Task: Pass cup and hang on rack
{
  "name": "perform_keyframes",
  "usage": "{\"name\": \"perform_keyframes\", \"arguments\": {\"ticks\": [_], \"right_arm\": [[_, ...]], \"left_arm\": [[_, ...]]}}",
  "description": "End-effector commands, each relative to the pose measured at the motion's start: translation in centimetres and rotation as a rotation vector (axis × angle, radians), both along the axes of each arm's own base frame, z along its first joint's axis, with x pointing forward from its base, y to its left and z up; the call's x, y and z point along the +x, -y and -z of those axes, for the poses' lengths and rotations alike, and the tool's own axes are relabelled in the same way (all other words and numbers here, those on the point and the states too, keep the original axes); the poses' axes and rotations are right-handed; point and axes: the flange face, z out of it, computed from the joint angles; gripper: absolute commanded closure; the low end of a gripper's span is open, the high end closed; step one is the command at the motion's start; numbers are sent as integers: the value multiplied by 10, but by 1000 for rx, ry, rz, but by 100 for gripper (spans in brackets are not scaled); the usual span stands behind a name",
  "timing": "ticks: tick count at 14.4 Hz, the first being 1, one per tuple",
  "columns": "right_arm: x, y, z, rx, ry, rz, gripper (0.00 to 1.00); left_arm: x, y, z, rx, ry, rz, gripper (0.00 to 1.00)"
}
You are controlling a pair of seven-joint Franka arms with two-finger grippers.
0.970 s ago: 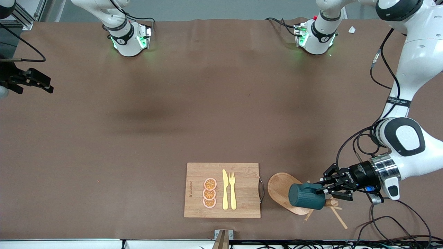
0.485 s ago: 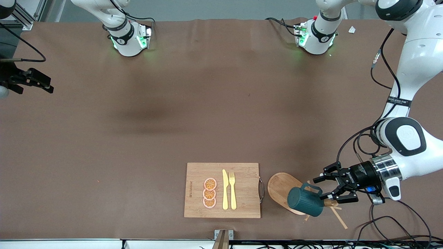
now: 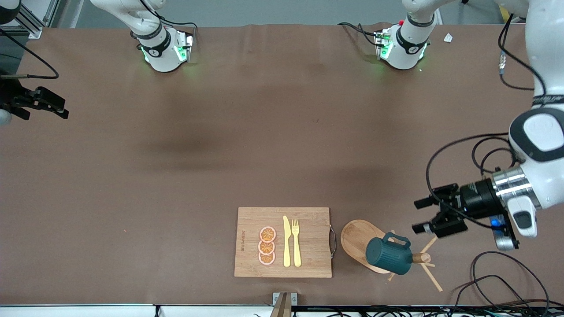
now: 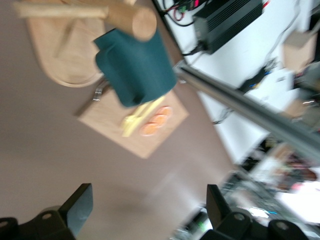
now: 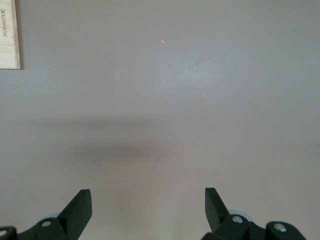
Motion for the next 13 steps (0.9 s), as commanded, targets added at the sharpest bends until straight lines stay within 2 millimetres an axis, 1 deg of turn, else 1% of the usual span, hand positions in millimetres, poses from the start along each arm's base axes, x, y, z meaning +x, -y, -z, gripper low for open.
{"name": "perform_keyframes", "arguments": {"ticks": [1, 2, 4, 5, 6, 7, 8, 9, 10, 12, 13], "right_arm": [[-7, 0, -3, 7, 17, -12, 0], [-7, -1, -4, 9, 17, -14, 0], [-7, -1, -4, 9, 17, -14, 0], [-7, -1, -4, 9, 17, -12, 0], [-8, -1, -3, 9, 14, -12, 0], [-8, 1, -4, 9, 14, -9, 0], [-8, 3, -3, 9, 12, -6, 0], [-8, 3, -3, 9, 12, -6, 0], [-9, 3, -3, 9, 11, -6, 0], [-8, 1, -4, 9, 12, -9, 0], [-9, 0, -3, 9, 11, -11, 0]], "left_arm": [[-31, 16, -39, 248, 59, 107, 0], [-44, 21, -54, 349, 88, 180, 0], [-64, 18, -74, 500, 140, 338, 0], [-73, 14, -84, 539, 160, 417, 0], [-77, 3, -90, 565, 176, 482, 0], [-87, -3, -108, 604, 218, 528, 0], [-97, -13, -120, 667, 228, 562, 0], [-108, -11, -128, 713, 230, 602, 0], [-121, -22, -138, 750, 209, 627, 0], [-142, -34, -151, 771, 175, 714, 0], [-154, -41, -154, 773, 148, 742, 0]]}}
